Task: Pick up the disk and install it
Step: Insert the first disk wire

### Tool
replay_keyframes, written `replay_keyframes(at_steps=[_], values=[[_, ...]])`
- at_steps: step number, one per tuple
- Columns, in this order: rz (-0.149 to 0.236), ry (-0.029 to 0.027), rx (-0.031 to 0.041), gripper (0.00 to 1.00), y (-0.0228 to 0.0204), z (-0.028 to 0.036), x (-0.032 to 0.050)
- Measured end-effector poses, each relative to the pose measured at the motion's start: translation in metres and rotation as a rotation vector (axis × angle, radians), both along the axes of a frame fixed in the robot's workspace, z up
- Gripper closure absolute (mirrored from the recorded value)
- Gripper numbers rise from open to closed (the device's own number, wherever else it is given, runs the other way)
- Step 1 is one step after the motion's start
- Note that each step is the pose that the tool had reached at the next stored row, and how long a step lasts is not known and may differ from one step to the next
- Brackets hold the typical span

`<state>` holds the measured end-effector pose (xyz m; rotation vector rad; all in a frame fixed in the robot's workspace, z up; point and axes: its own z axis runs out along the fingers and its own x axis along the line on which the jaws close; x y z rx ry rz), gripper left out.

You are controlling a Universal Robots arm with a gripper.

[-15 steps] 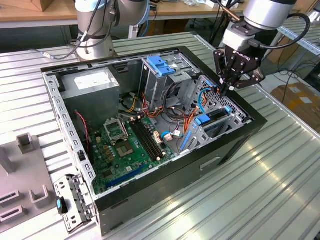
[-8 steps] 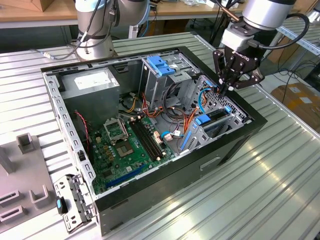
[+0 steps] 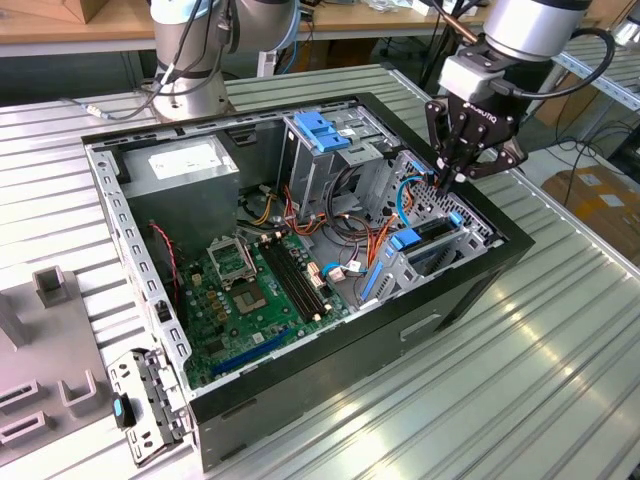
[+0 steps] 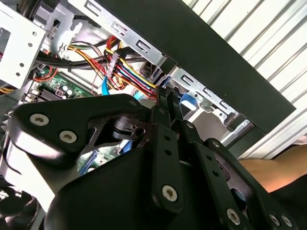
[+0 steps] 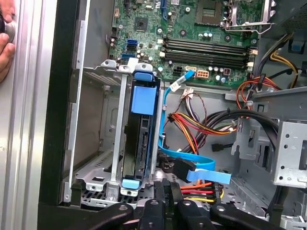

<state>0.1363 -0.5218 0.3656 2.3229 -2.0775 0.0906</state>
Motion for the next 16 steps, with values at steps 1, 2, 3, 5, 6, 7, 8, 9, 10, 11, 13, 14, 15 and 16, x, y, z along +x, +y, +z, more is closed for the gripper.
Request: replay_keyframes(at_steps=[1, 2, 3, 5, 6, 7, 8, 9, 10, 11, 13, 14, 15, 16], values=[[-0.001, 0.0000, 0.0000, 0.84, -0.0009, -0.0002, -0.0004], [-0.001, 0.0001, 0.0000, 0.84, -0.0019, -0.0005, -0.0007], [-0.001, 0.0001, 0.0001, 0.84, -0.0032, -0.0007, -0.0015], [-0.001, 0.0001, 0.0004, 0.84, -0.0050, -0.0014, -0.0043], [-0.001, 0.0001, 0.0009, 0.84, -0.0051, -0.0019, -0.0071], [-0.004, 0.0000, 0.0010, 0.84, -0.0051, -0.0026, -0.0081], [-0.006, 0.0000, 0.0011, 0.84, -0.0051, -0.0029, -0.0085], [-0.033, 0.0000, 0.0010, 0.84, -0.0075, -0.0119, -0.0095], [-0.055, 0.0000, 0.0009, 0.84, -0.0080, -0.0150, -0.0105], [-0.077, -0.0001, 0.0010, 0.84, -0.0086, -0.0154, -0.0208], [-0.085, 0.0000, 0.0010, 0.84, -0.0106, -0.0154, -0.0208], [-0.087, 0.0002, 0.0010, 0.84, -0.0123, -0.0154, -0.0206], [-0.088, 0.0007, 0.0009, 0.84, -0.0138, -0.0154, -0.0204], [-0.090, 0.0010, 0.0008, 0.84, -0.0156, -0.0154, -0.0205]])
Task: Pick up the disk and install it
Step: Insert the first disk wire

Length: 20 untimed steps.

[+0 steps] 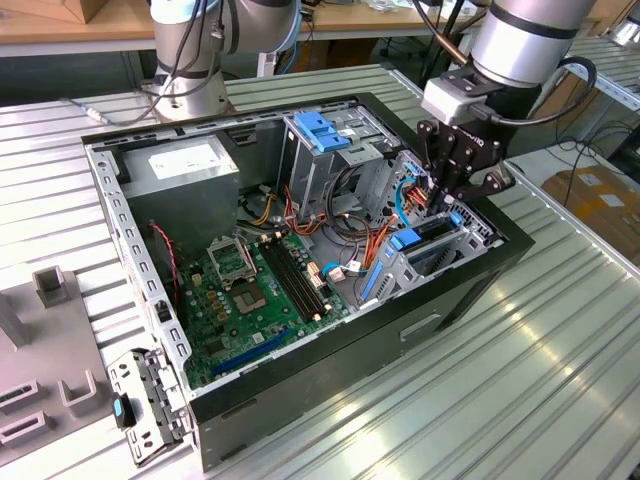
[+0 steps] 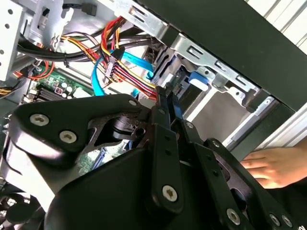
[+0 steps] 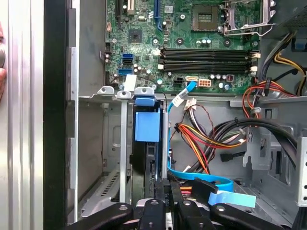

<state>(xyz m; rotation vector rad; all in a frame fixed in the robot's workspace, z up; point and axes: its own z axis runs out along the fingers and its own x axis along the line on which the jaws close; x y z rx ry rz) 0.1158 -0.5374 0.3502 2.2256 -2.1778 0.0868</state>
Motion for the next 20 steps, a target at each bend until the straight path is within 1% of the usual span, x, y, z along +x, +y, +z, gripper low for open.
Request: replay_keyframes(at_steps=[2, 4, 7, 9, 12, 15, 20], values=[[0.000, 0.0006, 0.0001, 0.84, -0.0024, 0.0000, 0.0001], [0.000, 0.0008, 0.0002, 0.84, -0.0031, -0.0001, 0.0001], [0.000, 0.0008, 0.0001, 0.84, -0.0078, -0.0006, 0.0003], [-0.004, 0.0008, 0.0003, 0.84, -0.0090, -0.0010, 0.0010], [-0.007, 0.0008, 0.0000, 0.84, -0.0091, -0.0013, 0.0009], [-0.030, 0.0008, 0.0001, 0.84, -0.0091, -0.0020, 0.0010], [-0.033, 0.0008, -0.0002, 0.84, -0.0091, -0.0038, 0.0014]])
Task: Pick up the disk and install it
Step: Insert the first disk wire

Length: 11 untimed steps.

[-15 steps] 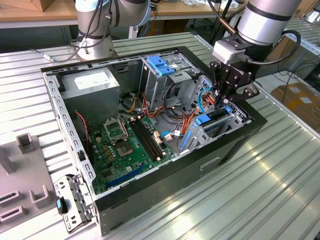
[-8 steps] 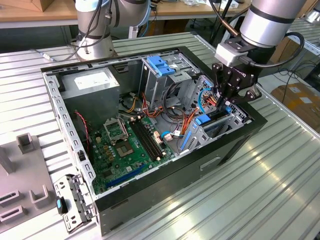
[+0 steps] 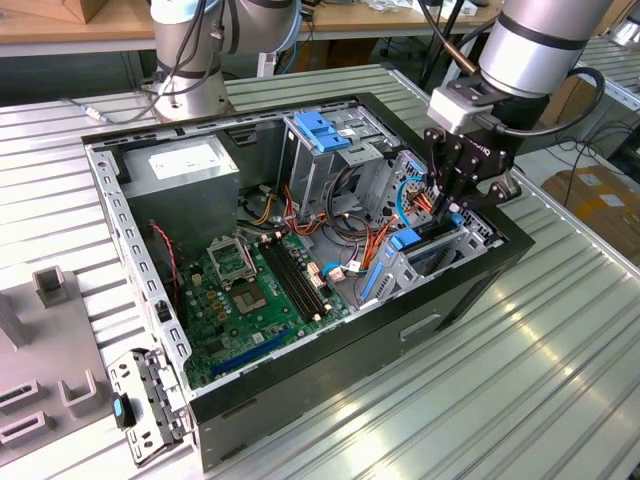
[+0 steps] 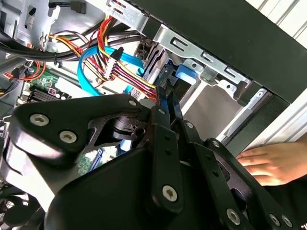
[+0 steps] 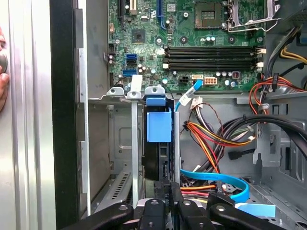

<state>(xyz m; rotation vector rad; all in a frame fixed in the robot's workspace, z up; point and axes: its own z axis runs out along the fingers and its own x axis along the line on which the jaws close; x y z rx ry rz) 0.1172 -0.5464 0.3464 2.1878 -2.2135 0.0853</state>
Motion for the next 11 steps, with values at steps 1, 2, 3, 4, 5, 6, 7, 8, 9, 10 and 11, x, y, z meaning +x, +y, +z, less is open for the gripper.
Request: replay_keyframes(at_steps=[1, 2, 3, 4, 5, 6, 7, 8, 9, 10, 11], values=[[0.000, 0.0000, 0.0000, 0.84, 0.0000, -0.0004, 0.0000], [0.000, 0.0000, 0.0001, 0.84, 0.0000, -0.0009, 0.0001], [0.000, 0.0000, 0.0001, 0.84, 0.0000, -0.0013, 0.0001], [0.000, 0.0001, 0.0000, 0.84, 0.0000, -0.0017, 0.0001], [0.000, 0.0000, 0.0001, 0.84, 0.0000, -0.0017, 0.0002], [0.000, 0.0000, 0.0002, 0.84, 0.0000, -0.0018, 0.0002], [0.000, 0.0000, 0.0003, 0.84, 0.0000, -0.0018, 0.0002], [0.000, 0.0000, 0.0004, 0.84, 0.0000, -0.0017, 0.0002], [0.000, -0.0001, 0.0014, 0.84, 0.0000, 0.0001, 0.0002], [0.000, 0.0000, 0.0018, 0.84, 0.0000, 0.0007, 0.0002], [0.000, 0.0000, 0.0021, 0.84, 0.0000, 0.0009, 0.0002]])
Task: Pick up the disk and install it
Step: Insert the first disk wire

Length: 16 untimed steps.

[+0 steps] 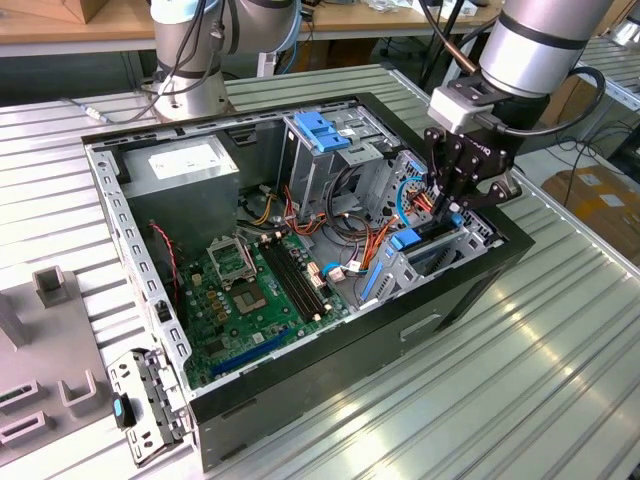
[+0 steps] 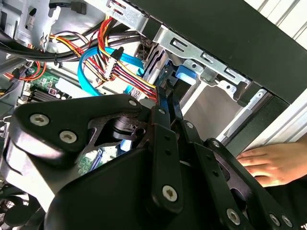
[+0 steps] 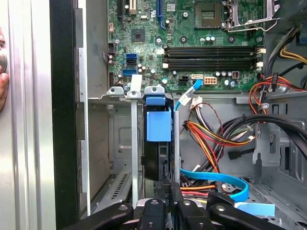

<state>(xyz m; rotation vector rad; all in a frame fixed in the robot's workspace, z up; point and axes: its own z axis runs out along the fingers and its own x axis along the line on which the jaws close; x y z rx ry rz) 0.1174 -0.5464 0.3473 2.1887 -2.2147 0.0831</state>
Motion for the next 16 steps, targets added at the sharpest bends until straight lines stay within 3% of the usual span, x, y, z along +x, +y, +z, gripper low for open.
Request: replay_keyframes(at_steps=[16], values=[[0.004, -0.0001, 0.0038, 0.84, -0.0008, -0.0022, 0.0000]])
